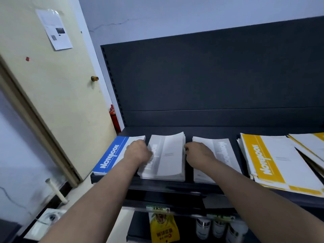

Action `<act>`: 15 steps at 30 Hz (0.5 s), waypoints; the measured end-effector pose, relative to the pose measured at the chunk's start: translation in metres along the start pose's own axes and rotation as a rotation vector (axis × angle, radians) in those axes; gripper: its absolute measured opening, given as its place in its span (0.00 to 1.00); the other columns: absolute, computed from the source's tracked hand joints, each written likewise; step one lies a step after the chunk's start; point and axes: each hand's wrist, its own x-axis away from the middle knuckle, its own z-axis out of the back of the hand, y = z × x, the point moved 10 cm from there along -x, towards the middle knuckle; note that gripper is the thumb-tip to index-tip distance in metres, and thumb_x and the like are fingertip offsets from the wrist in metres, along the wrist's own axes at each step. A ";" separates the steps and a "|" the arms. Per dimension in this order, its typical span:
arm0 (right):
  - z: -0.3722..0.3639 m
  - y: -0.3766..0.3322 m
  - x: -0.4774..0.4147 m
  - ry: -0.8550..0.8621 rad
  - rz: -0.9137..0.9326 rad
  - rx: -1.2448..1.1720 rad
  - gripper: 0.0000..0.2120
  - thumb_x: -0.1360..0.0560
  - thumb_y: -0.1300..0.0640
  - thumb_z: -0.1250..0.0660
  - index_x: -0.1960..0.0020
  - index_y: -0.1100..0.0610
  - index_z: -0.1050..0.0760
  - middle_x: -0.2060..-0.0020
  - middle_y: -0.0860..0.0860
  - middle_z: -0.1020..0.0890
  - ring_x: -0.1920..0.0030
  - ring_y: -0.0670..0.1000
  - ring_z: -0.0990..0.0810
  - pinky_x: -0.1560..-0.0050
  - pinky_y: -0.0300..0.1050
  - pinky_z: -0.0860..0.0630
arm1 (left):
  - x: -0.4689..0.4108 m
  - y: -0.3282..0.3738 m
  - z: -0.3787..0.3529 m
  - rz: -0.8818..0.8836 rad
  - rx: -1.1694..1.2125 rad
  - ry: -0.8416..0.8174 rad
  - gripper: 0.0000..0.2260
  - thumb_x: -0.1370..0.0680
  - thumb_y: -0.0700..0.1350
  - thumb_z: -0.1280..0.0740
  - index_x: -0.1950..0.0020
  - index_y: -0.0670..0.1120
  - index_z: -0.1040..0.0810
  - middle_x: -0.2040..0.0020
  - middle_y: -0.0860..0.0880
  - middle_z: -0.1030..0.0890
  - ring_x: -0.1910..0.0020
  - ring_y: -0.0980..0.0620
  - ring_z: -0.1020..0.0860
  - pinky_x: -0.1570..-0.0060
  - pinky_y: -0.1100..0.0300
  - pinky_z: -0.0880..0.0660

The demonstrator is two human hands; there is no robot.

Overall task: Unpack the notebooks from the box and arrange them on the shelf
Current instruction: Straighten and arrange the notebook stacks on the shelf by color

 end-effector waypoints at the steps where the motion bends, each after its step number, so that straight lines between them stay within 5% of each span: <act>1: -0.003 -0.001 0.001 -0.007 -0.026 0.008 0.10 0.28 0.66 0.43 0.66 0.56 0.32 0.57 0.51 0.23 0.55 0.55 0.25 0.66 0.42 0.34 | -0.001 -0.003 -0.003 -0.002 0.009 -0.013 0.12 0.24 0.48 0.33 0.46 0.41 0.24 0.46 0.42 0.20 0.45 0.42 0.21 0.49 0.54 0.25; 5: -0.004 -0.001 0.004 0.022 -0.101 0.012 0.10 0.24 0.59 0.42 0.51 0.56 0.22 0.48 0.51 0.23 0.47 0.54 0.24 0.56 0.43 0.29 | -0.003 -0.003 -0.011 -0.066 0.036 -0.062 0.14 0.25 0.49 0.31 0.47 0.39 0.22 0.48 0.42 0.19 0.47 0.43 0.21 0.54 0.57 0.26; 10: -0.011 -0.002 0.008 -0.006 -0.186 -0.018 0.18 0.22 0.44 0.44 0.65 0.55 0.33 0.56 0.51 0.24 0.52 0.55 0.24 0.56 0.45 0.29 | -0.001 0.002 -0.013 -0.125 0.028 -0.072 0.14 0.25 0.49 0.30 0.46 0.40 0.24 0.47 0.43 0.19 0.47 0.44 0.22 0.56 0.58 0.28; 15: -0.007 -0.006 0.012 0.040 -0.268 -0.088 0.15 0.27 0.47 0.37 0.67 0.54 0.34 0.61 0.50 0.25 0.56 0.55 0.25 0.63 0.42 0.32 | 0.000 0.004 -0.014 -0.160 0.038 -0.059 0.14 0.25 0.48 0.30 0.45 0.41 0.26 0.45 0.44 0.21 0.45 0.45 0.22 0.55 0.59 0.30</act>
